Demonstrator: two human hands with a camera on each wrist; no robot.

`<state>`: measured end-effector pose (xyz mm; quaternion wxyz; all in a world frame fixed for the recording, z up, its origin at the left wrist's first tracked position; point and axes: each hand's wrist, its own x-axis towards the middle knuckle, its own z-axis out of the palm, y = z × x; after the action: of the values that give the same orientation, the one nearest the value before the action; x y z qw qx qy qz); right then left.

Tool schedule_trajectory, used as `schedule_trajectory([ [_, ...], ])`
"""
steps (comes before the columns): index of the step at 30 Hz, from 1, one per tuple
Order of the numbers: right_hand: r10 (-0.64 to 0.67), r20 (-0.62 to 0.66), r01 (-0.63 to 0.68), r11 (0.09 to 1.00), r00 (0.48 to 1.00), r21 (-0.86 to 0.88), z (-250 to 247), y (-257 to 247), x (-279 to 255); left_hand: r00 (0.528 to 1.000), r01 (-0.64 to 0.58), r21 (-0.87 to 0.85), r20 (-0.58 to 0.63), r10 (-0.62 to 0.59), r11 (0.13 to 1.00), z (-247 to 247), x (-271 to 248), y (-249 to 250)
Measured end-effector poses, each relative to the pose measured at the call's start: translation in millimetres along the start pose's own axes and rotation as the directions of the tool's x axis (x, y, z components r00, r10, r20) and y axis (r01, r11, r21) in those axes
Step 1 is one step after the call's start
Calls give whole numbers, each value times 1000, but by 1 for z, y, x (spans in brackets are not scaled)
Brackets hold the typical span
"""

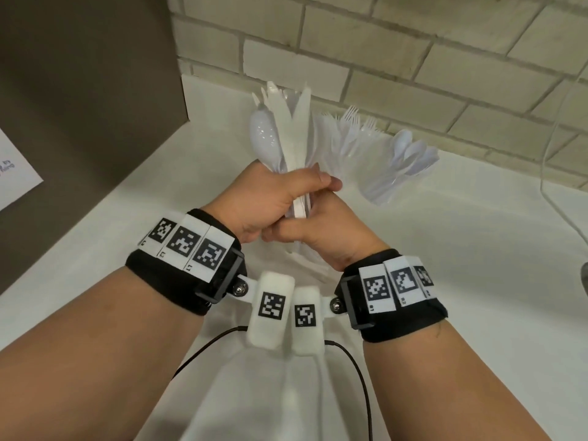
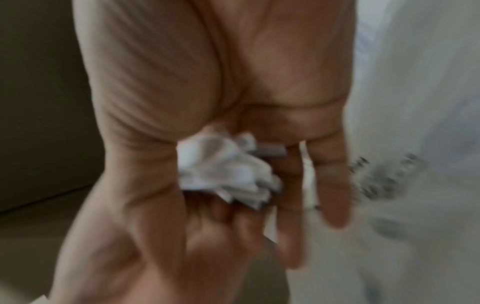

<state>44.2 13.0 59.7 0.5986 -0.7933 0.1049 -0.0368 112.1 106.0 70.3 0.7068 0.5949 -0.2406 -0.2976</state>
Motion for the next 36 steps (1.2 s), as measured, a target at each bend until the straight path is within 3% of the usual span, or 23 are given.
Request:
schedule_trajectory([
  [3, 103, 14, -97, 969, 995, -228, -19, -10, -2, 985, -49, -209, -172, 13, 977, -6, 4, -3],
  [6, 29, -263, -88, 972, 964, -219, -39, -24, -1, 963, -32, -209, -268, -26, 977, -17, 8, -9],
  [8, -73, -360, 26, 991, 930, -133, -42, -37, -1, 968, 7, -133, -247, -40, 991, -20, 9, -14],
  [11, -153, -289, 111, 981, 945, -159, -35, -52, 2, 985, 29, -47, -168, -37, 998, -13, 8, -17],
  [14, -124, -273, 54, 967, 954, -249, -27, -50, 9, 995, 19, -5, -97, -20, 1000, -9, 7, -16],
  [20, -39, -353, -50, 969, 935, -240, -22, -43, 14, 999, -45, 54, 10, 44, 998, -9, 5, -20],
  [30, 40, -377, -42, 999, 926, 2, -21, -34, 12, 975, -155, -131, 141, 173, 979, -7, 1, -21],
  [36, 90, -322, -79, 996, 942, 46, -20, -32, 11, 993, -47, -91, 100, 56, 995, -11, 2, -31],
])
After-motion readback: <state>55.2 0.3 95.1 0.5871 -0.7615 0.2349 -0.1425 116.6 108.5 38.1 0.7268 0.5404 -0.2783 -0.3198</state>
